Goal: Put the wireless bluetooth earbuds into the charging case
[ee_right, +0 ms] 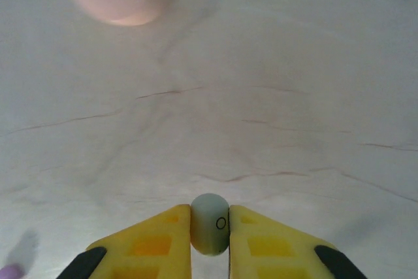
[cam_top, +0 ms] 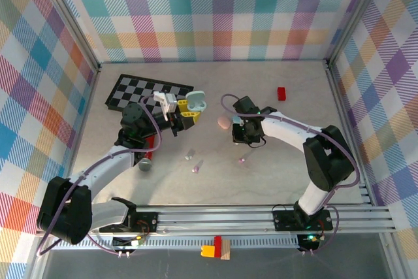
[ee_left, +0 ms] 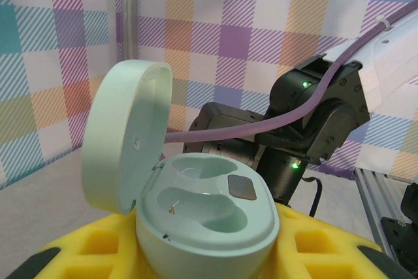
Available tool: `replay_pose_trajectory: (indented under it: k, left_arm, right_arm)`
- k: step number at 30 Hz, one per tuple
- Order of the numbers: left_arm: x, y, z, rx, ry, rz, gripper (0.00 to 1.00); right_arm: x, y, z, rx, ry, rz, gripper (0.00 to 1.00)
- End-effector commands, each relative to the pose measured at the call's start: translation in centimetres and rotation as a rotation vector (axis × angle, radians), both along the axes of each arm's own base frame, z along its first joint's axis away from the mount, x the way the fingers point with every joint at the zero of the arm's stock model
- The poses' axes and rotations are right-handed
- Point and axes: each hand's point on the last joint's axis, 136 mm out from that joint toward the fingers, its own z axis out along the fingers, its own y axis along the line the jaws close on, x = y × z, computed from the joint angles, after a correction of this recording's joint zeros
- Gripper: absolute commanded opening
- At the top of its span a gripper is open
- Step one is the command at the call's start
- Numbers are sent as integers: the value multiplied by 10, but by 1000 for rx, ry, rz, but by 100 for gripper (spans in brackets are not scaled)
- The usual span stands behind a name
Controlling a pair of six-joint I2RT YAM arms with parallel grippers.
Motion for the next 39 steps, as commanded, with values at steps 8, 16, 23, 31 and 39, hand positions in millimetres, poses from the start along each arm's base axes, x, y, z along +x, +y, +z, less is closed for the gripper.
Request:
replay_pose_trajectory:
  k: [8, 16, 23, 31, 39]
  left_arm:
    - [-3, 7, 4, 4, -28, 4, 35]
    - [-5, 7, 6, 5, -31, -4, 35]
    - [-4, 5, 4, 20, -30, -9, 35]
    - [-2, -4, -5, 65, -22, -31, 35]
    - [0, -14, -11, 84, -15, -55, 36]
  right_arm:
    - [1, -41, 20, -223, -52, -50, 16]
    - [5, -34, 44, -142, -146, -32, 16]
    - [9, -9, 97, 90, -351, 69, 15]
    - [-6, 19, 168, 283, -529, 300, 16]
    - [-25, 29, 219, 347, -656, 475, 16]
